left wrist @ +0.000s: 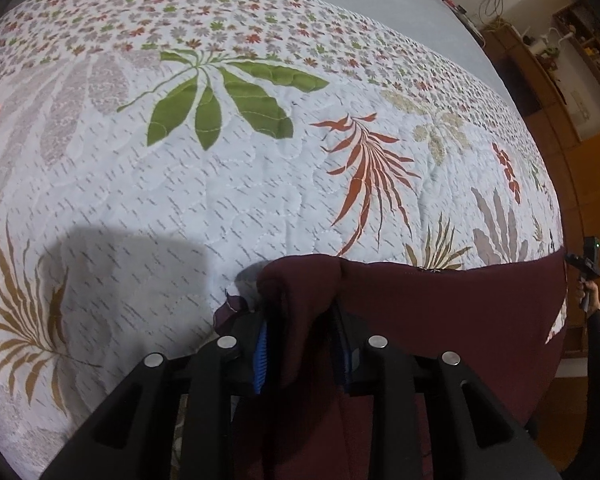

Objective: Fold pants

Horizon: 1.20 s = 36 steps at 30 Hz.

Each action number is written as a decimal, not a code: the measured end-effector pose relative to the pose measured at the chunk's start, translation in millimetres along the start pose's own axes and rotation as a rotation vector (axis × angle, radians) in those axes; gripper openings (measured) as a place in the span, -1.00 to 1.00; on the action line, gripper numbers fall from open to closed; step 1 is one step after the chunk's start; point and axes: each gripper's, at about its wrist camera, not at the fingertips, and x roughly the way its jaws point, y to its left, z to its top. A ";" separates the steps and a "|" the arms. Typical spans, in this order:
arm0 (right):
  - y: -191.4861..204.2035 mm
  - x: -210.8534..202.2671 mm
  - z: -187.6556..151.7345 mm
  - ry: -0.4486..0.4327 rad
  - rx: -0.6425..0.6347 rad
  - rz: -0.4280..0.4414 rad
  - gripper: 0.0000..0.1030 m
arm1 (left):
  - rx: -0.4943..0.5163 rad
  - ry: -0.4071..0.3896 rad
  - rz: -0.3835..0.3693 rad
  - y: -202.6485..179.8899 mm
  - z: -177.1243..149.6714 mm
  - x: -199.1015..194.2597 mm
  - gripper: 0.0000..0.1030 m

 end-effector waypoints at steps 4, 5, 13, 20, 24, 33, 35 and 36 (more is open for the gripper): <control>0.3 1.1 7.2 0.014 0.002 0.021 -0.03 | -0.009 -0.014 0.009 -1.6 -1.8 -2.6 -0.43; -1.0 -0.3 7.7 0.014 0.005 0.021 -0.12 | -0.015 -0.018 0.010 -1.6 -2.4 -4.1 -0.43; 3.8 -21.9 0.1 -0.041 -0.010 0.013 -0.49 | -0.028 -0.087 0.030 -8.7 -10.0 -21.9 -0.51; 22.0 -69.9 -22.3 -0.165 -0.019 -0.036 -0.66 | -0.021 -0.191 -0.001 -29.0 -24.6 -74.2 -0.55; 39.3 -89.2 -48.1 -0.194 -0.035 -0.045 -0.69 | 0.002 -0.230 -0.031 -43.4 -40.6 -101.1 -0.55; 68.1 -95.8 -58.2 -0.239 -0.034 -0.049 -0.75 | 0.009 -0.277 -0.011 -62.7 -43.0 -121.5 -0.55; 70.4 -102.6 -59.4 -0.242 -0.044 -0.059 -0.76 | 0.015 -0.282 -0.019 -64.4 -45.4 -127.2 -0.56; 70.5 -106.7 -61.2 -0.246 -0.046 -0.060 -0.76 | 0.013 -0.287 -0.024 -64.0 -48.1 -130.2 -0.56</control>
